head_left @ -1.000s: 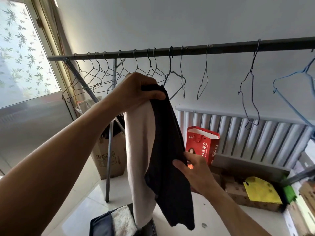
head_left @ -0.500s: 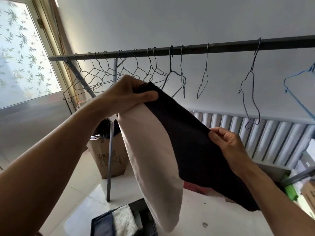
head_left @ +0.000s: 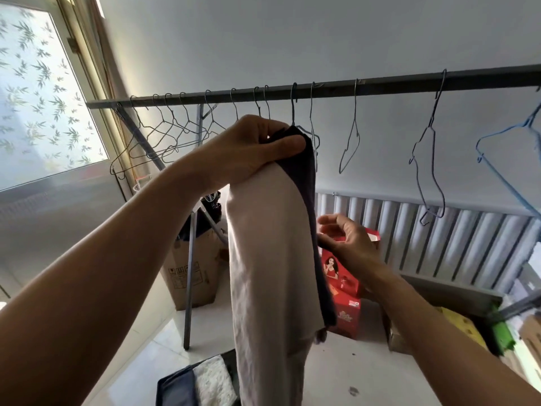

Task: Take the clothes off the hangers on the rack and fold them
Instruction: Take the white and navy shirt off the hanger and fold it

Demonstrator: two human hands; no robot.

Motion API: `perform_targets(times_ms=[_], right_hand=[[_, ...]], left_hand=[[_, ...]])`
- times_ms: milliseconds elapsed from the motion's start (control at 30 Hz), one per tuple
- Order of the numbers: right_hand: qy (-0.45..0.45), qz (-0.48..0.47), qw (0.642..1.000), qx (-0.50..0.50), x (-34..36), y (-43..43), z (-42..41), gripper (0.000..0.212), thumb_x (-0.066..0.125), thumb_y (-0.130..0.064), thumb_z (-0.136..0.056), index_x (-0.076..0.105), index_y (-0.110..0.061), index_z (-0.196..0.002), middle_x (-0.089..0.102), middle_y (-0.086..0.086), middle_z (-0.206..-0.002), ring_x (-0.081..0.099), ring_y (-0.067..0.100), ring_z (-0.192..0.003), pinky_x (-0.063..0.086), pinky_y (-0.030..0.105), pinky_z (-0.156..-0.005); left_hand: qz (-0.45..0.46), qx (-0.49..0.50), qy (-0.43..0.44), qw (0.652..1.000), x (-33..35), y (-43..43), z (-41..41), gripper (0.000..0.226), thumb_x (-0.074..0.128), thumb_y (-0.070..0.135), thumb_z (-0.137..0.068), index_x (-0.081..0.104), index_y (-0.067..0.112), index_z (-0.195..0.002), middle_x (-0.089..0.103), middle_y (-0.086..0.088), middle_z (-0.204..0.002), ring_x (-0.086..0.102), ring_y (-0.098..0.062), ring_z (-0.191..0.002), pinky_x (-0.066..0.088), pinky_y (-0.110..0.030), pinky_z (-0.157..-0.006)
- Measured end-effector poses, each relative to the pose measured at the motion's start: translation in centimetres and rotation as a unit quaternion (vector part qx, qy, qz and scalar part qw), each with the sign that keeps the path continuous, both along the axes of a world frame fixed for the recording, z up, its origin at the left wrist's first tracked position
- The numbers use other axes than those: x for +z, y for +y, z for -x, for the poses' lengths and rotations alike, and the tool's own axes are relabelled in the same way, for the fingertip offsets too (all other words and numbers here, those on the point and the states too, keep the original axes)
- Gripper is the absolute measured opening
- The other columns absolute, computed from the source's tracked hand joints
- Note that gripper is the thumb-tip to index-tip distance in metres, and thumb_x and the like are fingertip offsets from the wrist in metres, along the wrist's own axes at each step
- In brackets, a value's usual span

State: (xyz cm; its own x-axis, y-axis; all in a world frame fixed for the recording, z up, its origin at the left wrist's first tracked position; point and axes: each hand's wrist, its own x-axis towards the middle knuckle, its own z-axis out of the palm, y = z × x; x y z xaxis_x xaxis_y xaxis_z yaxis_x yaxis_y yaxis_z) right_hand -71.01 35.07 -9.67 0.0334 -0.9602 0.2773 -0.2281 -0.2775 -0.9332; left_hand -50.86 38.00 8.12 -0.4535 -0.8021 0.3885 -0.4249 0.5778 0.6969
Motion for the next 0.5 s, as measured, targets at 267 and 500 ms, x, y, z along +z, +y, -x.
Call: perform_targets(times_ms=[267,500], right_hand=[[-0.032,0.039,0.988,0.144,2.1,5.4,-3.0,0.067,0.059,-0.085,-0.059,0.061,-0.029,-0.097,0.070,-0.024,-0.086,0.067,-0.003,-0.083,0.052,0.011,-0.067],[-0.012,0.028,0.996,0.090,1.0,5.9,-4.2,0.010,0.062,-0.026,-0.093,0.065,-0.031,-0.100,0.072,-0.022,-0.088,0.069,0.001,-0.084,0.056,0.017,-0.070]], left_hand=[[0.027,0.064,-0.033,0.997,-0.1,-0.6,-0.5,0.040,0.059,0.029,-0.096,0.061,-0.011,-0.092,0.052,-0.010,-0.074,0.047,-0.011,-0.062,0.038,-0.015,-0.049],[0.018,0.100,-0.047,0.994,0.0,-1.1,-0.8,0.026,0.064,0.030,-0.093,0.072,0.005,-0.095,0.066,0.003,-0.074,0.055,-0.005,-0.064,0.044,-0.015,-0.057]])
